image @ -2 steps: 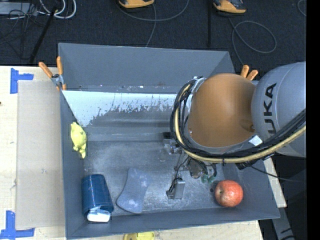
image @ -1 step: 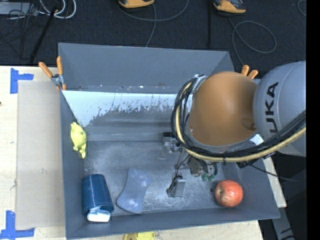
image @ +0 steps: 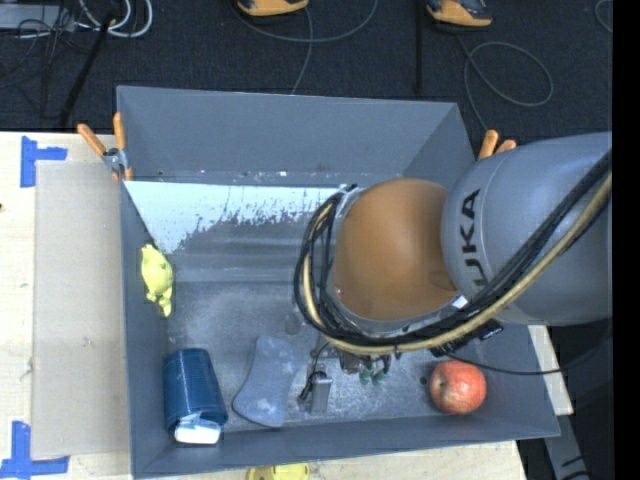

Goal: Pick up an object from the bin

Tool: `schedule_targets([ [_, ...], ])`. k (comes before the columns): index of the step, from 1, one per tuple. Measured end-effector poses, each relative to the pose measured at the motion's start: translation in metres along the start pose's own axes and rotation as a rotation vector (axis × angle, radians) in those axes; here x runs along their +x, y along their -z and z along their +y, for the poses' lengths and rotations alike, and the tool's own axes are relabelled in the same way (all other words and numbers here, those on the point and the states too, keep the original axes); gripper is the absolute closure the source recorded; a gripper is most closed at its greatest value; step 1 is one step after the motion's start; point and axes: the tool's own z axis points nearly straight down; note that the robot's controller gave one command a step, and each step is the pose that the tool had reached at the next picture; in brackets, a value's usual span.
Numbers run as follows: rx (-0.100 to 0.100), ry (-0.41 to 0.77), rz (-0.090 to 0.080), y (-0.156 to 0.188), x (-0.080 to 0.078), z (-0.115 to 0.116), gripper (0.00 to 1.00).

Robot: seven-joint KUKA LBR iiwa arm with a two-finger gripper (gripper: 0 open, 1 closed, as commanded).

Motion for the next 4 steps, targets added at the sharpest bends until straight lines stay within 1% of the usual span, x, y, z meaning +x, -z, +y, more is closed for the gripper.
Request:
schedule_targets([
  [1, 0.001, -0.024, 0.009, -0.048, -0.023, 0.004, 0.0],
  [2, 0.0, -0.024, 0.002, -0.05, -0.02, 0.005, 0.0],
  [3, -0.002, -0.061, -0.005, -0.113, 0.002, 0.018, 1.0],
  [4, -0.002, -0.062, -0.005, -0.113, 0.003, 0.018, 1.0],
])
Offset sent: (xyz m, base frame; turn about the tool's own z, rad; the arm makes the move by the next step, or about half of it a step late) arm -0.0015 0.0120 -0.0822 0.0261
